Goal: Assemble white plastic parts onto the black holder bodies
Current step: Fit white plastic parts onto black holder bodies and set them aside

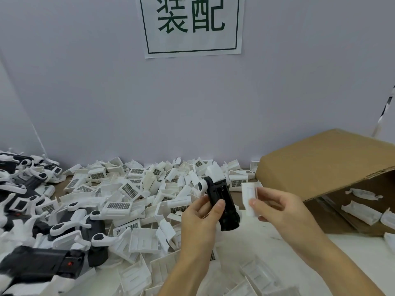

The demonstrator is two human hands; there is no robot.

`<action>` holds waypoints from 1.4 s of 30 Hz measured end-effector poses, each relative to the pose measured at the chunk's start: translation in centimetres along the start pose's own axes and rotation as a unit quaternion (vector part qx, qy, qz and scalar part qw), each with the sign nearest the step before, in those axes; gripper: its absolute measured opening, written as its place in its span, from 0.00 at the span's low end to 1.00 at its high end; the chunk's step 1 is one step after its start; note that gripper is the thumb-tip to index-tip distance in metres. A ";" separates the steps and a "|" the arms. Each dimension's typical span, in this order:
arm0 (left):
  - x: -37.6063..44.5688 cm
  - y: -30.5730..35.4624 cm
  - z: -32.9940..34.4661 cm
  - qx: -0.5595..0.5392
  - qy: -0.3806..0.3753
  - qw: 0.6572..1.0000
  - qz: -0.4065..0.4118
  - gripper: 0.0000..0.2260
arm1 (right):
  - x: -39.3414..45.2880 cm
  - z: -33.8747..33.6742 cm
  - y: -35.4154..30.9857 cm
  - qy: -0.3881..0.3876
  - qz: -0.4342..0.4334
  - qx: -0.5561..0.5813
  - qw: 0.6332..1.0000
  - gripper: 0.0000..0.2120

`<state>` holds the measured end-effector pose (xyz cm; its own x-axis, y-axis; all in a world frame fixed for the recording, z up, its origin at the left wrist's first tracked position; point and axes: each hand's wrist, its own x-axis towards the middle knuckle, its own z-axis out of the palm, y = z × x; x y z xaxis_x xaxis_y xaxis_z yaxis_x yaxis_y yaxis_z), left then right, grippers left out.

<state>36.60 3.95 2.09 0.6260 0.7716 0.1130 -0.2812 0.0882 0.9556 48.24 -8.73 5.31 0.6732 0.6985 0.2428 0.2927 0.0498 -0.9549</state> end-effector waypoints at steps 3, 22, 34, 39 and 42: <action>-0.1 0.0 0.0 0.027 -0.016 0.999 0.034 0.07 | -0.3 1.3 -0.1 -0.026 -0.043 -0.065 0.997 0.08; -1.0 0.6 1.2 0.018 -0.094 0.994 0.055 0.18 | -0.4 3.6 1.0 0.109 -0.129 -0.171 0.971 0.11; -0.8 0.4 0.9 0.037 -0.113 0.990 0.071 0.12 | -0.7 4.1 1.0 0.094 -0.156 -0.251 0.951 0.13; -0.2 0.3 0.3 -0.009 -0.065 0.997 0.042 0.12 | -0.7 3.6 0.5 0.020 -0.149 -0.140 0.979 0.16; 0.0 0.1 0.5 0.002 -0.054 0.998 0.035 0.14 | -0.4 3.5 0.6 0.050 -0.089 -0.094 0.990 0.09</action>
<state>36.90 3.62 2.31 0.6800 0.7028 0.2090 -0.3250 0.0334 0.9451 45.72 -6.46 4.05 0.6607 0.6163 0.4286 0.5273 0.0254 -0.8493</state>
